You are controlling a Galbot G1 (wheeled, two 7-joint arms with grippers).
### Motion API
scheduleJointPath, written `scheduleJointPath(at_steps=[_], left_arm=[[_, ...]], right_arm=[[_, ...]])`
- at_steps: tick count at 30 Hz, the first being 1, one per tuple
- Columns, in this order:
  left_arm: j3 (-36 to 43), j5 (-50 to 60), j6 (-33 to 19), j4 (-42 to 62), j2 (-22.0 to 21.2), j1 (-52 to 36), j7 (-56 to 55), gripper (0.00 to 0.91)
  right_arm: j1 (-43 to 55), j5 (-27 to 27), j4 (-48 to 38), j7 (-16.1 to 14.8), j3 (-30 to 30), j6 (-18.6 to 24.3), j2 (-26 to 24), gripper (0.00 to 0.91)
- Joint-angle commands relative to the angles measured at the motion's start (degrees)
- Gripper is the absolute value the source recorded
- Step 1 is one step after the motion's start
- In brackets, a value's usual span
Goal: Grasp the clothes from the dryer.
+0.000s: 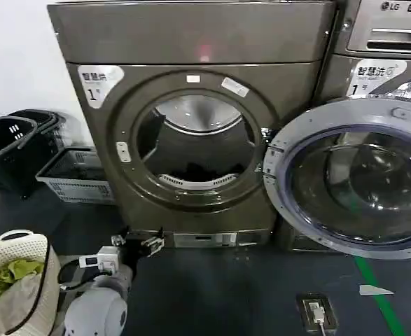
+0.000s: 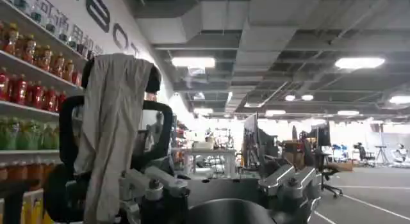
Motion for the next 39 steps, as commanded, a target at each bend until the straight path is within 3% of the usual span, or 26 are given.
scheduleJointPath(at_steps=[1,20,32,39], left_arm=[[-0.28,-0.23,2.81,0.11,0.12,-0.03,0.03,0.907],[-0.15,-0.53,2.81,1.03,0.35,-0.33,0.01,0.907],[0.25,-0.31,2.81,0.69,0.37,-0.52,0.17,0.907],[0.23,-0.11,2.81,0.46,0.30,-0.90,0.08,0.907]], right_arm=[[-0.13,0.23,-0.24,0.32,0.15,-0.08,-0.05,0.907],[-1.08,0.43,-0.80,0.90,0.71,0.97,-0.09,0.907],[-1.86,4.12,-2.10,3.67,3.40,2.63,-0.58,0.907],[-1.85,4.58,-2.50,3.31,3.05,3.32,-0.13,0.907]])
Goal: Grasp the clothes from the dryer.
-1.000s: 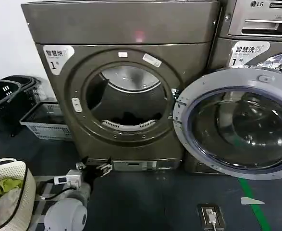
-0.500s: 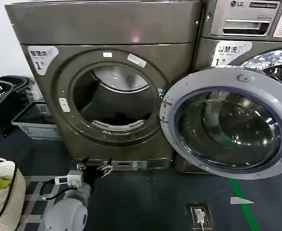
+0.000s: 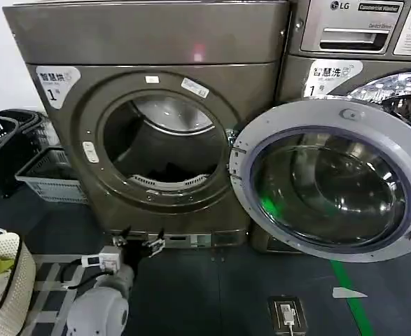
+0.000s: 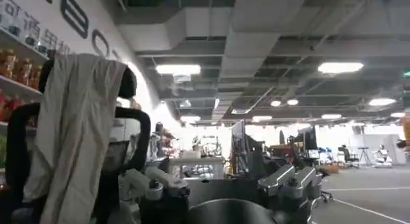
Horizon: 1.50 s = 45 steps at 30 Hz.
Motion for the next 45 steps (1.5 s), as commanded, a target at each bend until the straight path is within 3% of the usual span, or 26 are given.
scheduleJointPath(at_steps=[1,45], left_arm=[[0.00,0.35,2.81,-0.35,-0.04,-0.14,-0.11,0.907],[0.08,0.61,2.81,-0.72,0.25,0.32,-1.34,0.907]], right_arm=[[0.01,0.72,-0.12,0.15,0.31,0.51,0.06,0.907],[1.31,0.52,0.98,0.24,-1.80,0.68,1.91,0.907]])
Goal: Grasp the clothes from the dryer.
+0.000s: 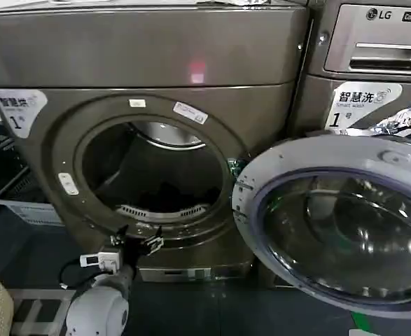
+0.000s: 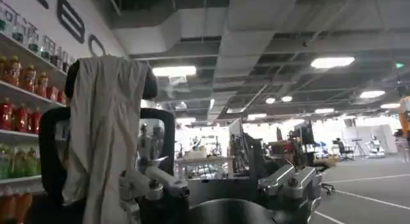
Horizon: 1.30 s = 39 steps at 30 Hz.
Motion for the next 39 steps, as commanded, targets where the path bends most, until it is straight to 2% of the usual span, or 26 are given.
scheduleJointPath(at_steps=[1,24,31,39], left_arm=[[-0.05,0.10,2.81,-0.09,0.04,0.12,-0.03,0.907],[0.01,0.17,2.81,0.10,0.30,-0.34,-0.05,0.907],[0.08,3.08,2.81,1.67,-0.09,-0.92,-0.33,0.907],[1.78,4.65,-4.57,11.49,-0.84,-8.88,0.94,0.907]], right_arm=[[0.02,-0.06,-0.05,-0.04,-0.08,0.07,-0.05,0.907],[0.45,-0.27,0.31,0.12,-0.61,0.10,-0.14,0.907],[0.65,-1.95,0.10,-0.15,-1.24,1.61,-0.10,0.907],[0.80,-1.43,1.44,-0.19,-1.89,1.58,0.00,0.907]])
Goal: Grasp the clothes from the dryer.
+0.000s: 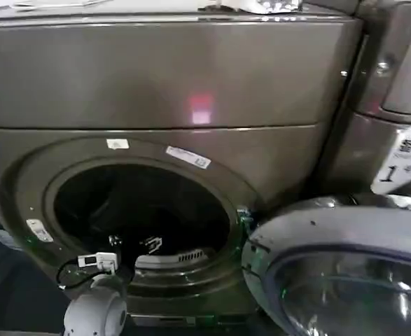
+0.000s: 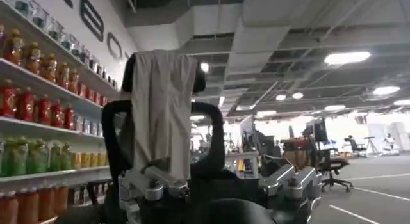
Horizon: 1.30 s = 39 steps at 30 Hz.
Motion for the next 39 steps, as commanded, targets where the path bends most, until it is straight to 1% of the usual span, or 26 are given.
scheduleJointPath(at_steps=[1,2,5,6,7,8,9,10,11,12,13,15,16,19,22,23,24,26,27,33,36,39], left_arm=[[1.66,3.75,-6.95,10.49,-0.36,-7.49,1.09,0.907],[1.73,7.37,-9.22,12.85,-0.58,-8.89,2.22,0.907],[1.57,9.57,-6.14,14.74,-0.40,-11.76,7.24,0.907],[1.45,12.99,-5.16,15.49,-0.37,-12.88,10.28,0.907],[0.40,21.13,-2.10,16.02,-0.41,-13.86,19.05,0.907],[-0.21,28.16,-2.86,16.68,0.14,-14.72,27.19,0.907],[-0.51,37.20,-4.44,17.42,1.01,-16.15,37.28,0.907],[-1.13,43.76,-7.27,17.82,1.05,-17.15,42.84,0.907],[-1.01,47.41,-8.51,18.29,1.44,-18.72,46.92,0.907],[-1.03,50.51,-11.04,18.68,1.71,-19.96,50.77,0.907],[-1.12,54.05,-14.92,18.99,2.02,-20.96,55.38,0.907],[-1.32,57.99,-21.25,20.16,2.27,-23.58,64.35,0.907],[-1.55,58.44,-22.99,20.69,2.24,-24.25,66.71,0.907],[-2.31,62.12,-33.96,21.43,2.12,-25.97,75.11,0.907],[-1.74,63.36,-39.92,22.34,2.29,-27.18,79.52,0.907],[-1.53,64.65,-43.02,22.56,2.32,-27.43,79.55,0.907],[-1.40,66.38,-47.23,22.82,2.43,-27.69,79.56,0.907],[-0.83,69.41,-50.06,23.64,2.25,-28.27,79.57,0.907],[-0.64,71.97,-50.80,23.97,2.10,-28.33,79.53,0.907],[1.47,76.53,-53.51,25.28,2.25,-29.26,79.53,0.907],[2.55,77.00,-55.26,26.43,2.66,-30.21,79.59,0.907],[2.88,77.12,-55.79,28.88,2.22,-30.84,79.62,0.907]], right_arm=[[0.04,-0.20,0.74,-0.06,-0.37,0.30,-0.09,0.907],[0.06,-0.23,0.72,-0.08,-0.51,0.36,-0.08,0.907],[0.29,-0.32,0.72,-0.05,-1.01,0.35,-0.06,0.907],[0.32,-0.29,0.79,-0.08,-1.04,0.34,-0.05,0.907],[0.24,-0.22,0.87,-0.16,-1.03,0.33,-0.04,0.907],[0.19,-0.14,0.94,-0.24,-0.97,0.30,-0.05,0.907],[0.08,0.02,0.99,-0.23,-0.94,0.30,-0.07,0.907],[-0.01,0.11,1.06,-0.23,-0.91,0.31,-0.08,0.907],[-0.04,0.17,1.14,-0.23,-0.92,0.30,-0.07,0.907],[-0.08,0.23,1.21,-0.22,-0.95,0.29,-0.04,0.907],[-0.13,0.28,1.38,-0.22,-1.07,0.30,0.05,0.907],[-0.28,0.37,1.41,-0.21,-1.04,0.30,-0.01,0.907],[-0.35,0.38,1.39,-0.23,-1.00,0.32,-0.03,0.907],[-0.66,0.34,1.18,-0.16,-0.88,0.54,-0.10,0.907],[-0.66,0.23,1.22,-0.24,-0.92,0.58,-0.24,0.907],[-0.64,0.19,1.24,-0.21,-1.04,0.61,-0.28,0.907],[-0.55,0.17,1.33,-0.20,-1.13,0.58,-0.36,0.907],[-0.40,0.11,1.52,-0.18,-1.33,0.57,-0.41,0.907],[-0.34,0.07,1.71,-0.19,-1.55,0.58,-0.31,0.907],[-0.06,-0.13,1.97,-0.14,-2.17,0.66,-0.27,0.907],[-0.03,-0.27,2.07,-0.12,-2.26,0.66,-0.29,0.907],[0.23,-1.02,2.13,-0.13,-2.59,0.68,-0.12,0.907]])
